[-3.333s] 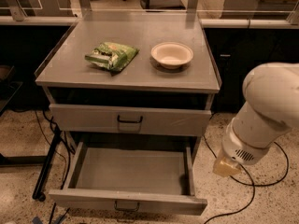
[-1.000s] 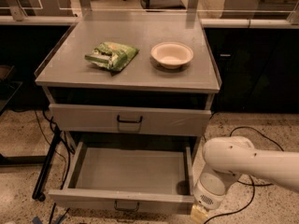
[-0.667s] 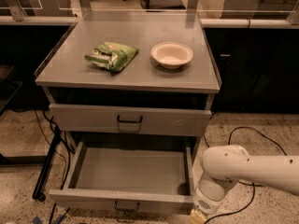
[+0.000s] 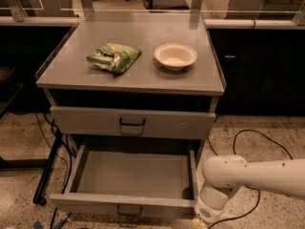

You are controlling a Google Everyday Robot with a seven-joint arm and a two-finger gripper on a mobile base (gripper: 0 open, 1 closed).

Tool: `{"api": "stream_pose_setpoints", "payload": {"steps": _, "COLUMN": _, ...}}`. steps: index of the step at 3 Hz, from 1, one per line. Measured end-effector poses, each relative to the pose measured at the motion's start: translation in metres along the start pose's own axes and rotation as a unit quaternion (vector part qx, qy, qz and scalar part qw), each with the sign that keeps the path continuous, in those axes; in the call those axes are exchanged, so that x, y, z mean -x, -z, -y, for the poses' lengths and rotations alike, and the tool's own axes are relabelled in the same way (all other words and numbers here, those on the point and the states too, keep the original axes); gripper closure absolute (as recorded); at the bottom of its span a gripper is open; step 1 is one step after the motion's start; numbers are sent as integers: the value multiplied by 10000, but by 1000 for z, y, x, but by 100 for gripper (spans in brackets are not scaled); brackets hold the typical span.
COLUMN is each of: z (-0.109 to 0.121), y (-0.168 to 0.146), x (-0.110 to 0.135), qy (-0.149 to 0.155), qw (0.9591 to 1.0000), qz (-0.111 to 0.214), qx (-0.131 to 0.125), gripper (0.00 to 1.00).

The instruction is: Close middle drawer

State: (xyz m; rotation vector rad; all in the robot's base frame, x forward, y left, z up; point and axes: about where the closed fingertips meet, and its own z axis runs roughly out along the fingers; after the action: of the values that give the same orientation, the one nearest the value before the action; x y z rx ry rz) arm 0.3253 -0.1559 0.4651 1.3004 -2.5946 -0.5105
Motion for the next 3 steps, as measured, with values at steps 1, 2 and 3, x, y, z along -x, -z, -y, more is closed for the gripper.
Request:
{"api": "stream_pose_setpoints", "payload": {"steps": 1, "z": 16, "y": -42, "x": 8, "qy": -226, "qw": 9996, "qz": -12, "qx": 175, "gripper": 100}}
{"api": "stream_pose_setpoints", "payload": {"steps": 2, "z": 30, "y": -61, "x": 18, "qy": -395, "qw": 9991, "qz": 65, "qx": 134, "gripper": 100}}
{"api": "stream_pose_setpoints", "payload": {"steps": 3, "z": 31, "y": -62, "x": 18, "qy": -407, "qw": 9990, "qz": 71, "qx": 138, "gripper": 100}}
